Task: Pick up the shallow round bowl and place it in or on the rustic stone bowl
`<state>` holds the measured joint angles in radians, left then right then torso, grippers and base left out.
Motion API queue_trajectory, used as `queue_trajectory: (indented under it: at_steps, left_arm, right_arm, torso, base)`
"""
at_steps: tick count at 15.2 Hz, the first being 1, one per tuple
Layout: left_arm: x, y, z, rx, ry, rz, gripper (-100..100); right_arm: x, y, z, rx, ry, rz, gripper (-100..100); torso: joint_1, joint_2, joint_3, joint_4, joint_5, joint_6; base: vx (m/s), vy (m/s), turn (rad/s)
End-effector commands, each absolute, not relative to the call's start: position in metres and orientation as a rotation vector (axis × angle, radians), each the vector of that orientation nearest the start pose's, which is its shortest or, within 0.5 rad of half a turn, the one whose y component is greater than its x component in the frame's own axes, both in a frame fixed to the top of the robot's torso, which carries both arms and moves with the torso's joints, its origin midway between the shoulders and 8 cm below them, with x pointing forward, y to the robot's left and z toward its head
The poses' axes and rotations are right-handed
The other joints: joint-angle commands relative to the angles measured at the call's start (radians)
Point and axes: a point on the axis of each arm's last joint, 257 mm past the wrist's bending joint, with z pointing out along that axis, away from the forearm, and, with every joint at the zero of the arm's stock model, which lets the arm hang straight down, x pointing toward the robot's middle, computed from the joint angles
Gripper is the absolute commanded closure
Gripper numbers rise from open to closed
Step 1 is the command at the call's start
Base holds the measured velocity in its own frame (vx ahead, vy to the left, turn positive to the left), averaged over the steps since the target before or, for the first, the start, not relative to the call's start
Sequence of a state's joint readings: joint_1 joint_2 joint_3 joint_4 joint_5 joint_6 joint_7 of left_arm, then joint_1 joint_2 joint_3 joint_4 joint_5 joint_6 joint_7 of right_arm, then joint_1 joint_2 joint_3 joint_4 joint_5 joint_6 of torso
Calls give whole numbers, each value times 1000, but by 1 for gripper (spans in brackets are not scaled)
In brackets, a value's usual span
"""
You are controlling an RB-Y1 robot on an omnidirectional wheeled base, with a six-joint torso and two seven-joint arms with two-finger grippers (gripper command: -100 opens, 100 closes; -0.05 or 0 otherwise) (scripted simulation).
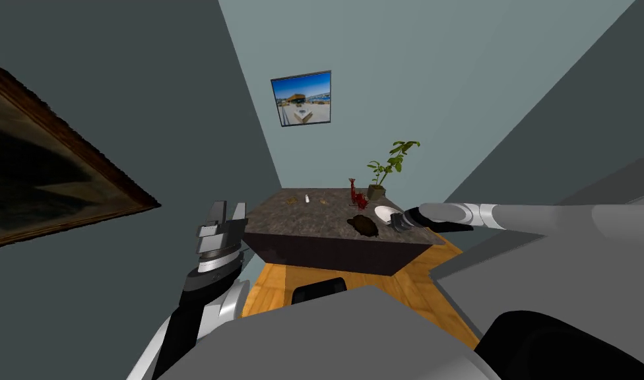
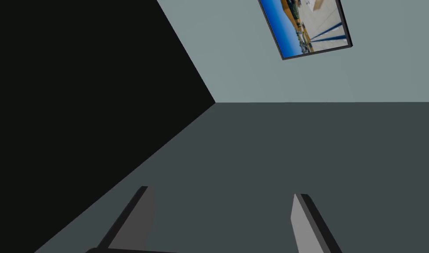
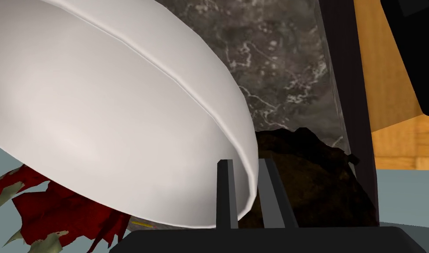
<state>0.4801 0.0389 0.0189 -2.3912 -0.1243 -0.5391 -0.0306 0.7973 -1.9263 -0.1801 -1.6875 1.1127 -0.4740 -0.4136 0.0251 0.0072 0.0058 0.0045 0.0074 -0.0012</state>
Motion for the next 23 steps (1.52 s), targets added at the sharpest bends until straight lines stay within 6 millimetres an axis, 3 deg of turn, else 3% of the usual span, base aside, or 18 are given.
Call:
queue_trajectory:
  at_steps: [1, 10, 14, 15, 16, 20, 23]
  left_arm:
    - [315, 254, 83, -404, 601, -1217, 0]
    - [315, 254, 83, -404, 601, -1217, 0]
    - [315, 254, 83, -404, 601, -1217, 0]
    - [315, 254, 83, -404, 601, -1217, 0]
    - [315, 254, 83, -404, 601, -1217, 0]
    - [315, 254, 83, -404, 602, -1217, 0]
    - [315, 254, 83, -404, 602, -1217, 0]
  right_arm:
    - [364, -530, -201, -1268, 2381, -304, 100]
    - [397, -481, -165, -1304, 2381, -243, 100]
    - [403, -464, -156, -1318, 2387, -220, 100]
    - [401, -471, -158, -1312, 2384, -228, 100]
    - [402, -470, -158, -1312, 2385, -225, -100]
    - [402, -470, -158, -1313, 2385, -224, -100]
    - [411, -463, -140, -1273, 2416, -203, -100]
  torso:
    - [0, 0, 0, 0, 0, 0]
    - [8, 3, 2, 2, 3, -1]
    - [7, 2, 2, 2, 3, -2]
    - [6, 2, 2, 2, 3, -1]
    - [4, 2, 2, 2, 3, -1]
    - [-2, 2, 2, 2, 1, -1]
    - [-7, 4, 3, 3, 0, -1]
  base:
    - [-8, 97, -65]
    - [-10, 136, -70]
    - [8, 103, -46]
    - [2, 59, -16]
    - [1, 24, 1]
    - [0, 5, 0]
    - [-42, -74, 125]
